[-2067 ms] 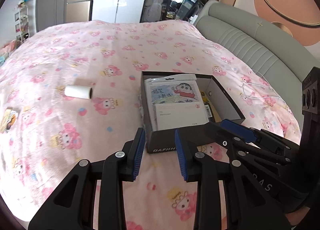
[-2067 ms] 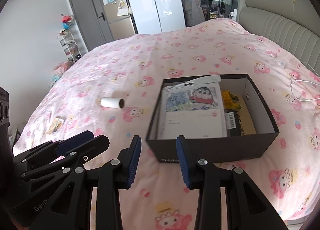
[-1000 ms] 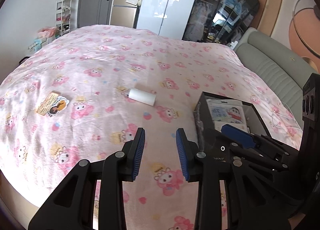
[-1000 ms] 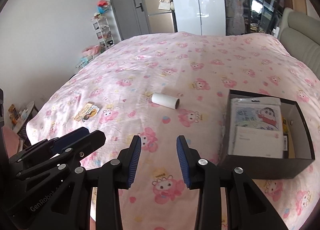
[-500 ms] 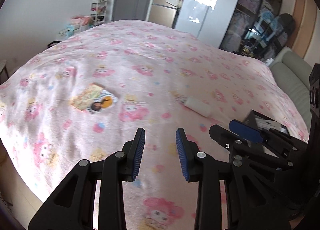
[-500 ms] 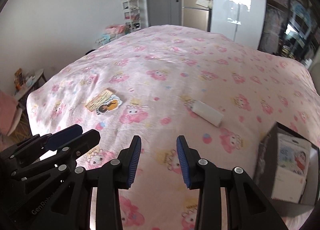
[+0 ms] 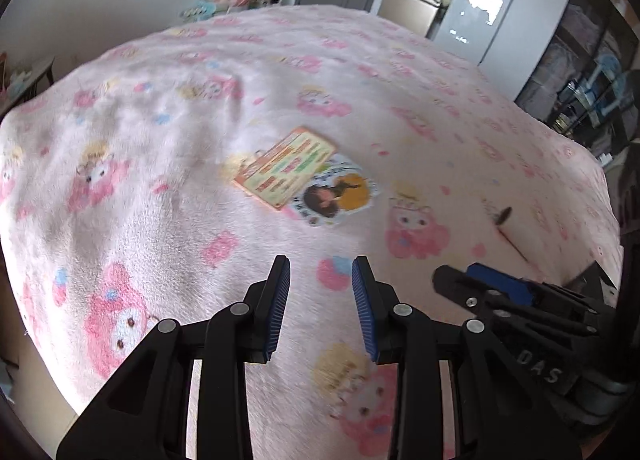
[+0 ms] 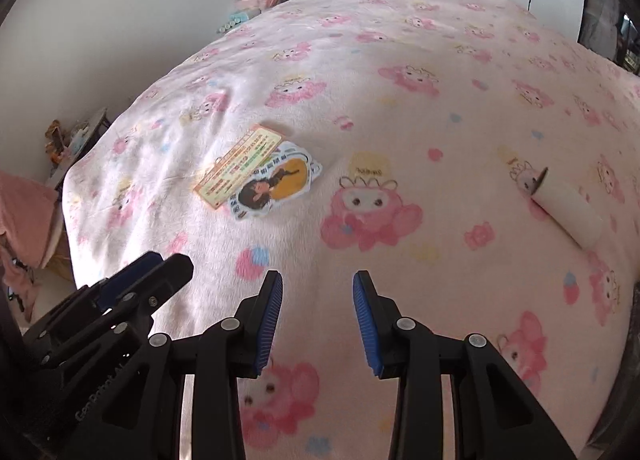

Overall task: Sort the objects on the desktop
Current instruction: 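Lower the open left tool onto the orange sticker card edge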

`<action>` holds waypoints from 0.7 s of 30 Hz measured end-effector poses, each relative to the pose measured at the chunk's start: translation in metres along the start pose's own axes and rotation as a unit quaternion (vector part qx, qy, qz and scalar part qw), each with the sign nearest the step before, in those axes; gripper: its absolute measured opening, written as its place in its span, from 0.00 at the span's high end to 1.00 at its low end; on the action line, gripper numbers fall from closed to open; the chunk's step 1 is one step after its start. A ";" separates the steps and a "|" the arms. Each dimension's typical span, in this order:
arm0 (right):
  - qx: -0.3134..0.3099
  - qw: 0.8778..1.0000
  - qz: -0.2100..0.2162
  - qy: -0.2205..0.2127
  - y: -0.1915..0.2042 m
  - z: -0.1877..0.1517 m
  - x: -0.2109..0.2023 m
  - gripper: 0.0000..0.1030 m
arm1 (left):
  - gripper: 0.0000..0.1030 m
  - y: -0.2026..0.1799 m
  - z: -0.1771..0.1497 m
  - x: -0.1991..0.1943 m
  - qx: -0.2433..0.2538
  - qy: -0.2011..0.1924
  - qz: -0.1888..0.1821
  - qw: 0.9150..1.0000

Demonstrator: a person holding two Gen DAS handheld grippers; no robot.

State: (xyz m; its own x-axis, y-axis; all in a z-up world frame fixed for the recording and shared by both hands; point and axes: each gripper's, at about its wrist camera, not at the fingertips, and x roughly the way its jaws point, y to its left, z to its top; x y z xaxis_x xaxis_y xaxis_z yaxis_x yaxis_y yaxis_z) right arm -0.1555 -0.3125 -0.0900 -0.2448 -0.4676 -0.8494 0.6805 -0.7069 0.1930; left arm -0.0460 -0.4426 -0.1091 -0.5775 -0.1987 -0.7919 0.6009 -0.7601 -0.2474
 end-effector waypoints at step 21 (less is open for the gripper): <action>0.016 0.998 0.017 0.051 0.002 0.051 0.104 0.52 | 0.63 0.041 0.049 0.098 -0.048 0.041 -0.035 0.997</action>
State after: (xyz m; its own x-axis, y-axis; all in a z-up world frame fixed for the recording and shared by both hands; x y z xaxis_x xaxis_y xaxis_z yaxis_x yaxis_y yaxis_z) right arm -0.2150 -0.3899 -0.1526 -0.1491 -0.4351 -0.8880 0.6647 -0.7090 0.2357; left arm -0.1052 -0.5239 -0.1694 -0.5750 -0.0923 -0.8129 0.6128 -0.7068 -0.3533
